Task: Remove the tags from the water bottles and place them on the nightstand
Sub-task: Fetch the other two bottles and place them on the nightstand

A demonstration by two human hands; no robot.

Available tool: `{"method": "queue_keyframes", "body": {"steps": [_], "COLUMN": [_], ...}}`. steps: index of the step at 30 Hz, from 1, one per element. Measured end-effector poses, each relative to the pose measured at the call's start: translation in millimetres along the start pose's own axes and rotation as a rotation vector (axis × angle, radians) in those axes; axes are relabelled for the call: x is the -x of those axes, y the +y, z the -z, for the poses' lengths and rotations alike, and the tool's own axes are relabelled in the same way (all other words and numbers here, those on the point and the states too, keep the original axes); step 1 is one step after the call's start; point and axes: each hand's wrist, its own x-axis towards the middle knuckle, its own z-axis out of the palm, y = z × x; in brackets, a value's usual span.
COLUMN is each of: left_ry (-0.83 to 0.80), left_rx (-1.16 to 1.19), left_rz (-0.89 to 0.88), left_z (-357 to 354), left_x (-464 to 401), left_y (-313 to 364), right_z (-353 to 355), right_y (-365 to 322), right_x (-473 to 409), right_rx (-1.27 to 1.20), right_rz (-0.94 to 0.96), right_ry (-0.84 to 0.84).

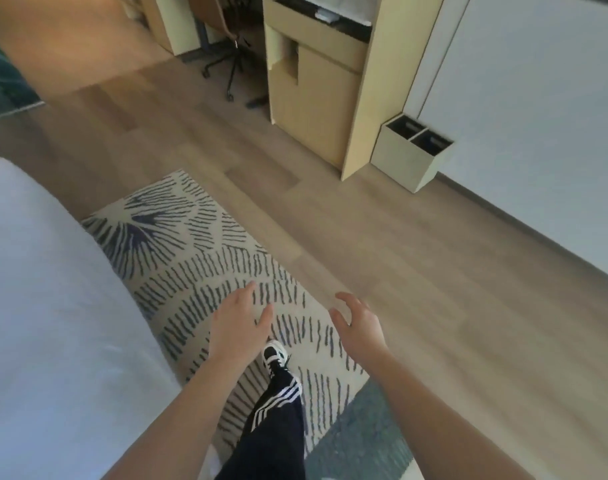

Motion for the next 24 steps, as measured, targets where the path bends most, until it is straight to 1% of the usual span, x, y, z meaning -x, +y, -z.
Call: {"method": "queue_keyframes", "body": {"steps": [2, 7, 12, 18, 21, 24], "left_ry": [0.019, 0.02, 0.065, 0.021, -0.014, -0.017], "left_rx": [0.02, 0.013, 0.013, 0.008, 0.031, -0.009], "left_rz": [0.029, 0.135, 0.209, 0.213, 0.191, 0.221], "left_z": [7.8, 46.7, 91.7, 119.0, 123.0, 123.8], "left_x": [-33.6, -166.0, -278.5, -395.6, -463.9, -544.9], "left_y": [-3.0, -13.9, -13.6, -8.2, -10.4, -8.6], "right_z": [-1.4, -2.6, 5.8, 6.0, 3.0, 2.5], "right_y": [-13.5, -73.8, -137.7, -180.6, -197.1, -214.5], "right_x": [-38.7, -187.6, -304.3, -419.8, -491.3, -574.8], "right_rx": [0.037, 0.161, 0.217, 0.178, 0.148, 0.113], "right_rz": [0.038, 0.172, 0.252, 0.251, 0.27, 0.274], "right_ry": [-0.012, -0.089, -0.071, -0.085, -0.101, -0.102]}}
